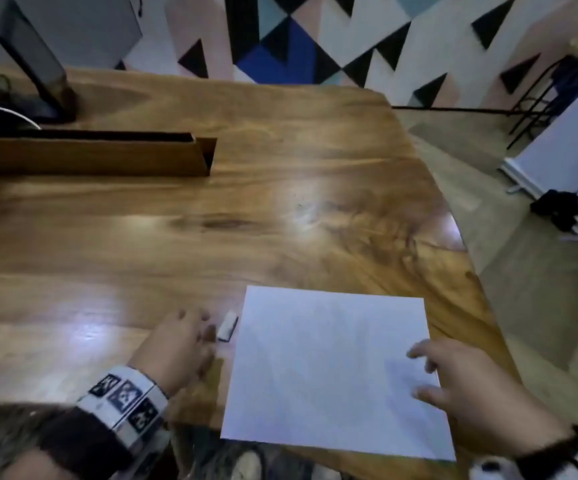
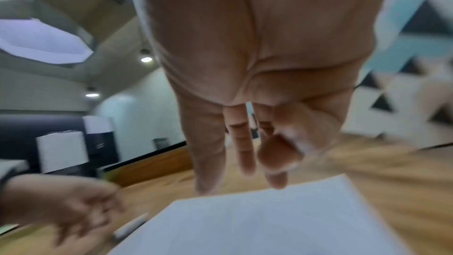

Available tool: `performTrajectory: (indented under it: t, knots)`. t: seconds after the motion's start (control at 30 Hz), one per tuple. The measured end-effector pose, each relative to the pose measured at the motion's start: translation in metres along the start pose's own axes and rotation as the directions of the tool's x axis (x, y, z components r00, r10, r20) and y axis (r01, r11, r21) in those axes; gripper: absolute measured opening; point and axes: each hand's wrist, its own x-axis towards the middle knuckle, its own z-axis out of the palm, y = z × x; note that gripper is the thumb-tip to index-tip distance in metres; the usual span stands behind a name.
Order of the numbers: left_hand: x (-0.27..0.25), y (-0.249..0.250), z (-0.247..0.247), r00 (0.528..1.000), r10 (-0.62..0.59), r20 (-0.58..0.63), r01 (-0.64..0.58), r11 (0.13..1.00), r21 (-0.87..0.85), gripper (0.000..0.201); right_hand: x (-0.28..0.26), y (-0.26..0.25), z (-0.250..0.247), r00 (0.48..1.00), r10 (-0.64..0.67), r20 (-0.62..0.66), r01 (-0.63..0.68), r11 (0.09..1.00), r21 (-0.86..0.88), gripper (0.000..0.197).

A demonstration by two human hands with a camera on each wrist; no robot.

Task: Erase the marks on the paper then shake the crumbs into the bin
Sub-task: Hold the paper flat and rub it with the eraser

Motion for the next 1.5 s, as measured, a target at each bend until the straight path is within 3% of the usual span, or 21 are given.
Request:
performTrajectory:
  t: [0.07, 0.17, 0.33, 0.53, 0.63, 0.67, 0.83, 0.97, 1.1, 1.17, 1.27, 1.43, 1.5]
  knots:
    - [0.011, 0.004, 0.007, 0.998, -0.065, -0.012, 0.064, 0.998, -0.022, 0.039, 0.022, -0.022, 0.010, 0.995, -0.095, 0.023, 0.093, 0.994, 0.064, 0.063]
    - [0.020, 0.014, 0.014, 0.994, -0.113, -0.008, 0.113, 0.993, -0.016, 0.036, 0.048, -0.054, 0.027, 0.975, -0.218, 0.042, 0.217, 0.976, 0.028, 0.092]
    - [0.026, 0.017, 0.027, 0.992, -0.102, -0.075, 0.094, 0.991, -0.097, 0.022, 0.076, -0.073, 0.048, 0.969, -0.245, 0.028, 0.246, 0.961, -0.124, 0.110]
    - [0.024, 0.019, 0.017, 0.993, -0.042, -0.109, 0.022, 0.984, -0.179, 0.025, 0.099, -0.076, 0.065, 0.961, -0.276, 0.007, 0.276, 0.960, -0.051, 0.113]
    - [0.026, 0.028, 0.007, 0.991, 0.026, -0.130, -0.060, 0.963, -0.263, 0.006, 0.101, -0.076, 0.067, 0.956, -0.295, 0.002, 0.294, 0.954, -0.060, 0.111]
    - [0.030, 0.034, 0.007, 0.991, 0.056, -0.124, -0.090, 0.954, -0.285, 0.015, 0.101, -0.076, 0.066, 0.956, -0.295, 0.001, 0.294, 0.953, -0.068, 0.110]
    - [0.055, 0.066, 0.008, 0.986, 0.157, -0.055, -0.165, 0.964, -0.208, 0.016, 0.107, -0.079, 0.058, 0.955, -0.297, -0.017, 0.293, 0.949, -0.119, 0.116]
    - [0.075, 0.078, 0.006, 0.985, 0.147, -0.086, -0.161, 0.967, -0.199, 0.023, 0.110, -0.080, 0.055, 0.953, -0.303, -0.024, 0.296, 0.942, -0.159, 0.122]
    - [0.084, 0.082, 0.010, 0.983, 0.135, -0.123, -0.161, 0.959, -0.233, 0.011, 0.111, -0.079, 0.055, 0.953, -0.300, -0.025, 0.292, 0.941, -0.170, 0.126]
    - [0.079, 0.079, 0.011, 0.984, 0.159, -0.075, -0.171, 0.962, -0.212, 0.009, 0.112, -0.081, 0.054, 0.955, -0.296, -0.025, 0.287, 0.940, -0.185, 0.127]
    - [0.070, 0.075, 0.010, 0.970, 0.219, 0.105, -0.201, 0.967, -0.155, 0.009, 0.114, -0.083, 0.052, 0.958, -0.287, -0.021, 0.277, 0.940, -0.197, 0.128]
    - [0.076, 0.082, 0.012, 0.987, 0.152, -0.045, -0.157, 0.969, -0.190, 0.010, 0.114, -0.084, 0.052, 0.959, -0.282, -0.012, 0.274, 0.939, -0.206, 0.128]
    - [0.068, 0.080, 0.012, 0.979, 0.192, 0.067, -0.182, 0.974, -0.136, 0.010, 0.114, -0.085, 0.052, 0.960, -0.279, -0.005, 0.272, 0.939, -0.211, 0.129]
